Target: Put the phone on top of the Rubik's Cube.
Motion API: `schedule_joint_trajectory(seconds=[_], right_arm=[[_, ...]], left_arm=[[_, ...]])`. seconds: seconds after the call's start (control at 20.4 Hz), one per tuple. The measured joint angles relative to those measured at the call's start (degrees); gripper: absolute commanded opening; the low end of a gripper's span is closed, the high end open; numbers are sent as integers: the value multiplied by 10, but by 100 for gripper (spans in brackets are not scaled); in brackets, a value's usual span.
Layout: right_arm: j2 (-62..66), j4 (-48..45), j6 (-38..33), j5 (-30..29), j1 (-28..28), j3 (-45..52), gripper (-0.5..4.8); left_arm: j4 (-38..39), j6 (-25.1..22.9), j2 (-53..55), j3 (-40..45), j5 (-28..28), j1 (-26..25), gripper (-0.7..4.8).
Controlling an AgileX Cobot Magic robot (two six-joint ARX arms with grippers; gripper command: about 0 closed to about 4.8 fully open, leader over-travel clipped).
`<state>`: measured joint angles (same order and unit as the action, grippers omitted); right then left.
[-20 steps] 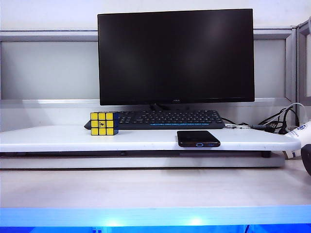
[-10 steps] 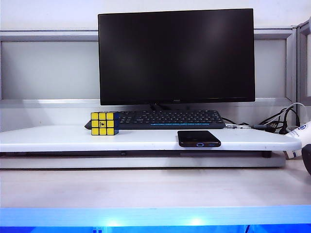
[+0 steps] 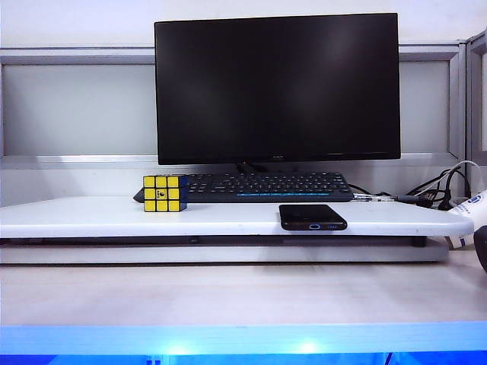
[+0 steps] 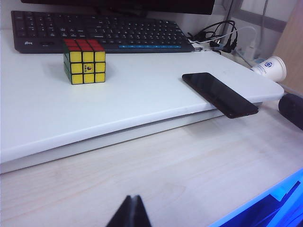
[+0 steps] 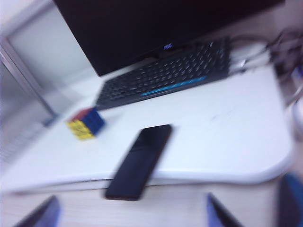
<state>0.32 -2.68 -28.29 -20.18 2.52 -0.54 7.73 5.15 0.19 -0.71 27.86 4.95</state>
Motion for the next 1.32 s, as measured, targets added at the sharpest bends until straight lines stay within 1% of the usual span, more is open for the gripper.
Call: schedule_joint_trajectory(seconds=[0.1,0.29,0.49,0.54,0.59,0.68,0.73,0.83,1.08,1.22,1.32], right_arm=[[12,-6,-36,-28,0,0,369],[83,-22,-50,-54,0,-8,369],[186,-129,-120,-67,0,-14,370],[243,-158,-144,-85,1,-29,370],[267,-168,-148,-95,1,-37,379],[356,-190,-154,-127,1,-69,381],[424,-206,-157,-150,1,-96,381],[515,-239,-176,-173,9,-131,381],[705,-330,-236,-183,63,-178,381],[788,-381,-260,-184,80,-181,380],[835,-416,-279,-184,79,-181,380]], left_arm=[[0,0,0,0,0,0,-6],[0,0,0,0,1,0,-6],[0,0,0,0,20,0,-5],[0,0,0,0,22,0,-5],[0,0,0,0,22,0,-6],[0,0,0,0,22,0,-5],[0,0,0,0,23,0,-6],[0,0,0,0,24,0,-6],[0,0,0,0,24,0,-6],[0,0,0,0,24,0,-5],[0,0,0,0,24,0,-5]])
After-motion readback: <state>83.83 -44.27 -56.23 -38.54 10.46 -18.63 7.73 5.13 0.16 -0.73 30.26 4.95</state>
